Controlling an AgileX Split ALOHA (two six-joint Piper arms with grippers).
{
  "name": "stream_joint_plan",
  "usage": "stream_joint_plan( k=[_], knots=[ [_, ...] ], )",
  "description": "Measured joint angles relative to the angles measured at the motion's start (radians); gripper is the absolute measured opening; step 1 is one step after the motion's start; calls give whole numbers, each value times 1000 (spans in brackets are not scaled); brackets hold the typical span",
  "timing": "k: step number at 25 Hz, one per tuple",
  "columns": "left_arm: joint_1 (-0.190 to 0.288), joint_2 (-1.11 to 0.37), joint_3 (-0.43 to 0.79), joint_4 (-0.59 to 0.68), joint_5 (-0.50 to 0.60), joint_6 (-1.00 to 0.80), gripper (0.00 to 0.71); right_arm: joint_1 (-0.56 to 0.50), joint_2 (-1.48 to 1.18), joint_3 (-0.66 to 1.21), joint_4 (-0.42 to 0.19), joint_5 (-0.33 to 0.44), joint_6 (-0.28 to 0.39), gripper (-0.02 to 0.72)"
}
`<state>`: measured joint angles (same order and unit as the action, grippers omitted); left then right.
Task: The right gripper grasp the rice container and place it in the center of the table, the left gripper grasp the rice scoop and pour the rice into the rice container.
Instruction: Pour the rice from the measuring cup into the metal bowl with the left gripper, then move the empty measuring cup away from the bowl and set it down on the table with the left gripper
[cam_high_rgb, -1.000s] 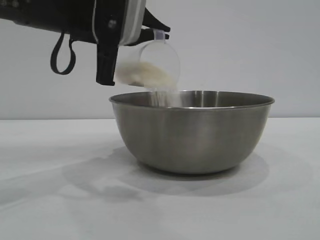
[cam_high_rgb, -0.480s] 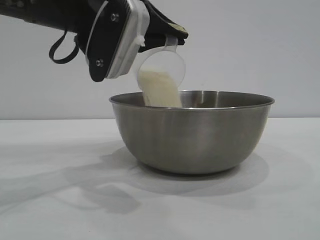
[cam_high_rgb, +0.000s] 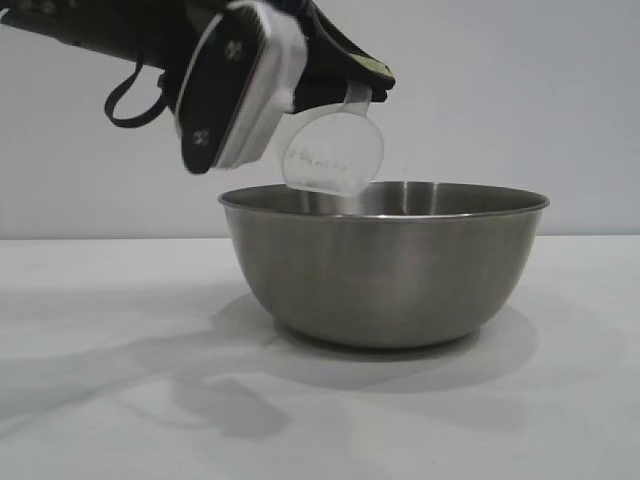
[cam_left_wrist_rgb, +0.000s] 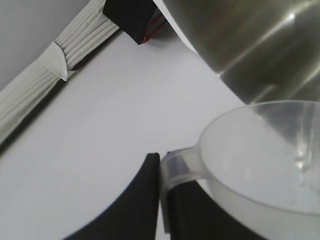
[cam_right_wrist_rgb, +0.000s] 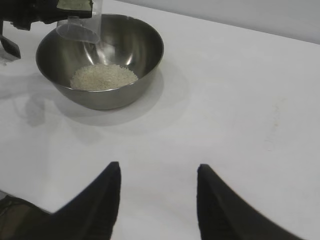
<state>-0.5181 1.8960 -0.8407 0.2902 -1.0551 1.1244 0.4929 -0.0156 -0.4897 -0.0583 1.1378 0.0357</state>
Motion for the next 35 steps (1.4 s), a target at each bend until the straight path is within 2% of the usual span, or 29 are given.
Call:
stream_joint_plan(
  k=[4,8,12,16,24,28,29,30,33,35],
  knots=[
    [0,0,5,-295,-36,-401,0,0,0,0,0,0,0,337],
    [10,0,76,-509,-77,-638,0,0,0,0,0,0,2,337],
    [65,1,172,-541,-78,-839,0,0,0,0,0,0,2,337],
    [112,41,248,-557,-80,-897,0,0,0,0,0,0,2,337],
    [121,177,277,-558,-80,-913,0,0,0,0,0,0,2,337],
    [123,198,289,-558,-82,-931,0,0,0,0,0,0,2,337],
    [123,198,302,-558,-82,-933,50,0,0,0,0,0,2,337],
    [123,198,317,-558,-82,-935,50,0,0,0,0,0,2,337],
    [123,198,357,-563,-82,-949,207,0,0,0,0,0,2,337],
    [123,198,372,-570,-82,-980,235,0,0,0,0,0,2,337]
  ],
)
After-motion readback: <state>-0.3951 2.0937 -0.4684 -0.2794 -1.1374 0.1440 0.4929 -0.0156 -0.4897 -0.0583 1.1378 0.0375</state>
